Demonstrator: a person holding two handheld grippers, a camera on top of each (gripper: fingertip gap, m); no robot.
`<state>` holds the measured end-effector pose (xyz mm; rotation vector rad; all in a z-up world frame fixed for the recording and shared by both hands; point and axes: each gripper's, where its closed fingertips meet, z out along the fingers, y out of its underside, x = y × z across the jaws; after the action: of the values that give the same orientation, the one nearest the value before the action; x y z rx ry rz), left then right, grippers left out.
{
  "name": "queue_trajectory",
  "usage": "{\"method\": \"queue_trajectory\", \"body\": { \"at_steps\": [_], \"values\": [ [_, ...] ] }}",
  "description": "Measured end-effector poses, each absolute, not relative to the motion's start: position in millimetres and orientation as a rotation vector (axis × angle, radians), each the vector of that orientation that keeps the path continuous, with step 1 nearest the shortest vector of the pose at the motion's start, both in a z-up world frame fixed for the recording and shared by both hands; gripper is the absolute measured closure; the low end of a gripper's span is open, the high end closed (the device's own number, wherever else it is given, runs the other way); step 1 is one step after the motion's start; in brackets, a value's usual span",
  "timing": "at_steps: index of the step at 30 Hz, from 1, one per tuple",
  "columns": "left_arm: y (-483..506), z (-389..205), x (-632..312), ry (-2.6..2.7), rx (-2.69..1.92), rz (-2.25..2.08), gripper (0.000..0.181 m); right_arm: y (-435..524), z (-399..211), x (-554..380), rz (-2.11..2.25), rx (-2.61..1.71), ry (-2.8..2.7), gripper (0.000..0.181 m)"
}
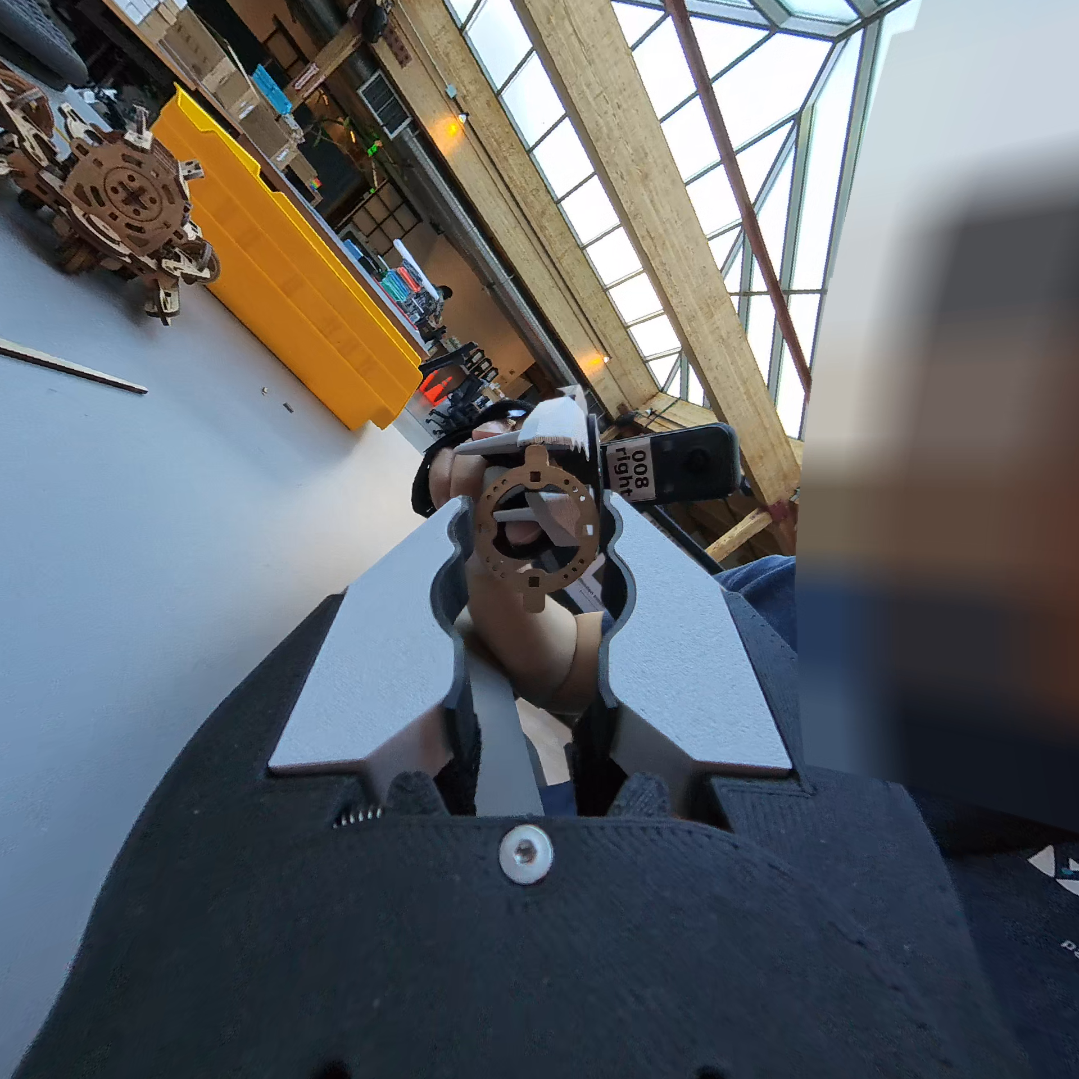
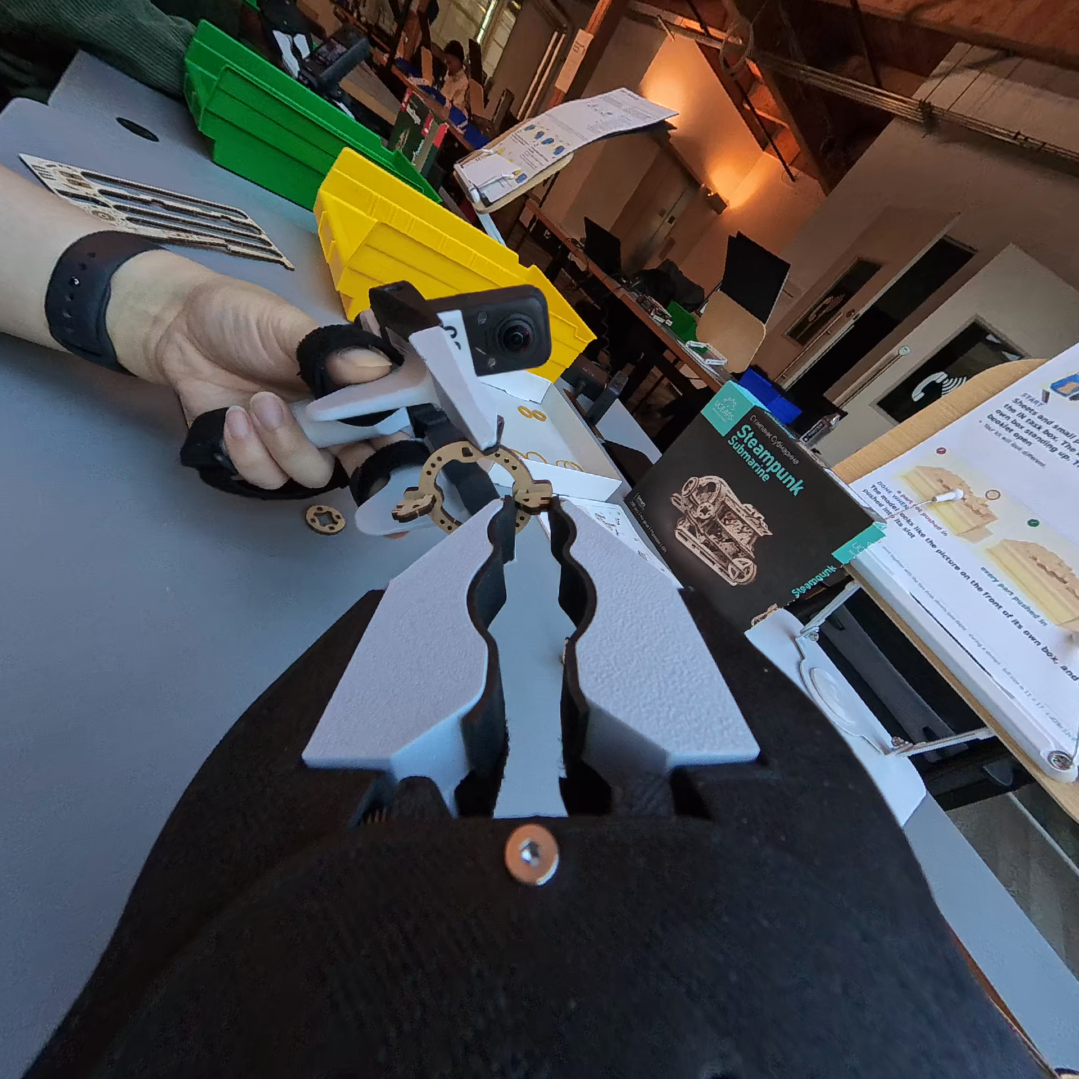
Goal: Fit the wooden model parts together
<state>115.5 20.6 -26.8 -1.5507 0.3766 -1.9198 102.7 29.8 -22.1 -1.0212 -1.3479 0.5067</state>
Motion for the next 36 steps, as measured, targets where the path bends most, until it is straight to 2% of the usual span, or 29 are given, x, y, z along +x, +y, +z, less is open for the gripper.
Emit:
{"method": "queue_trajectory", "body": {
  "at_steps": [1,3,7,11,17,27,36],
  "values": [
    [20,-28,115,0.394,-1.562,-1.905,0.140,29,-23,102,0.509,-1.012,-1.356,0.171],
    [19,-30,115,0.451,-1.593,-1.838,0.140,26,-24,103,0.522,-0.996,-1.380,0.171],
    [16,-45,113,0.653,-1.697,-1.580,0.140,16,-22,106,0.581,-0.948,-1.427,0.147],
    [5,-69,109,0.898,-1.821,-1.352,0.140,3,-42,105,0.565,-0.910,-1.569,0.142],
    [-4,-91,106,1.045,-1.920,-1.213,0.139,3,-88,95,0.401,-0.921,-1.764,0.144],
    [-13,-101,104,1.118,-1.975,-1.173,0.139,-2,-100,86,0.313,-0.854,-1.802,0.164],
    [-10,-105,105,1.109,-1.995,-1.165,0.139,0,-103,85,0.329,-0.901,-1.805,0.167]
  ]
}}
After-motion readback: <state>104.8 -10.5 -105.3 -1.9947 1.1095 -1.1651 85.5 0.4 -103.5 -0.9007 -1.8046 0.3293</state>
